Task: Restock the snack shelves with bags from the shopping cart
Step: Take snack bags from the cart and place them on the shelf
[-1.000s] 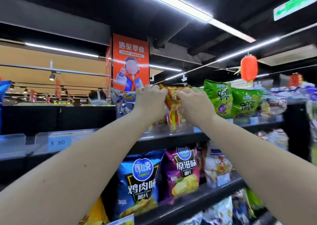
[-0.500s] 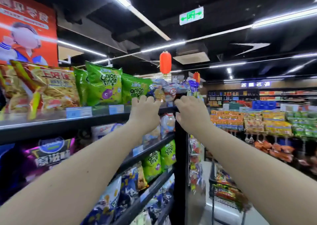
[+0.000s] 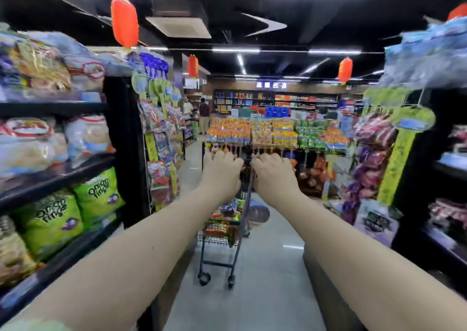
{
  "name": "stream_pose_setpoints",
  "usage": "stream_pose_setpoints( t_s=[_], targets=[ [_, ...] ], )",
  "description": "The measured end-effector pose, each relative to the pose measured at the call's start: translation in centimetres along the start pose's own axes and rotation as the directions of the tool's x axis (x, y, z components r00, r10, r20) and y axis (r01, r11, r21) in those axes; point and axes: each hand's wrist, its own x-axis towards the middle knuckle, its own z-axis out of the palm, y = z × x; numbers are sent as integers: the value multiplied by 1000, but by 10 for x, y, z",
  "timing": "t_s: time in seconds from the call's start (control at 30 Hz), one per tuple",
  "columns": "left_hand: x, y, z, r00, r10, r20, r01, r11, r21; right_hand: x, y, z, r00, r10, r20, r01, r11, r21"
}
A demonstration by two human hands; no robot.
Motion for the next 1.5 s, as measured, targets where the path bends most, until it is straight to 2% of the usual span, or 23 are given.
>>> stream_pose_setpoints(
  t_s=[0.1,0.23,0.4,0.53,0.73,0.77,0.87,1.03,1.17,1.27,1.5],
  targets=[
    [12,36,59,999,20,43,-16,997,-80,-6,28,53,994,40,100,-40,999,-7],
    [33,64,138,993,66,99,-54,992,-116,-8,52,123,984,77,158,-78,997,-3],
    [79,73,226,991,92,97,-70,975,-209,11,68,219,961,130,244,-141,990,28],
    [121,66,294,993,57,104,-22,950,-311,49,77,291,945,172,279,-189,981,37],
    [176,53,386,967,91,237,20,903,-428,95,75,374,907,225,355,-261,964,58],
    [206,57,426,950,102,296,43,895,-445,116,84,419,901,246,357,-281,959,48],
    [217,64,443,938,125,324,41,886,-462,120,88,434,861,259,438,-308,950,45],
    [262,101,522,884,168,437,66,880,-471,141,122,526,820,268,506,-363,927,98],
    [317,131,581,878,133,460,118,872,-476,177,167,596,824,249,508,-368,918,147],
    [371,149,622,884,74,462,162,877,-452,215,208,648,832,162,530,-308,930,200],
    [478,170,702,835,-89,542,310,891,-331,302,285,755,835,6,551,-201,935,294]
  ],
)
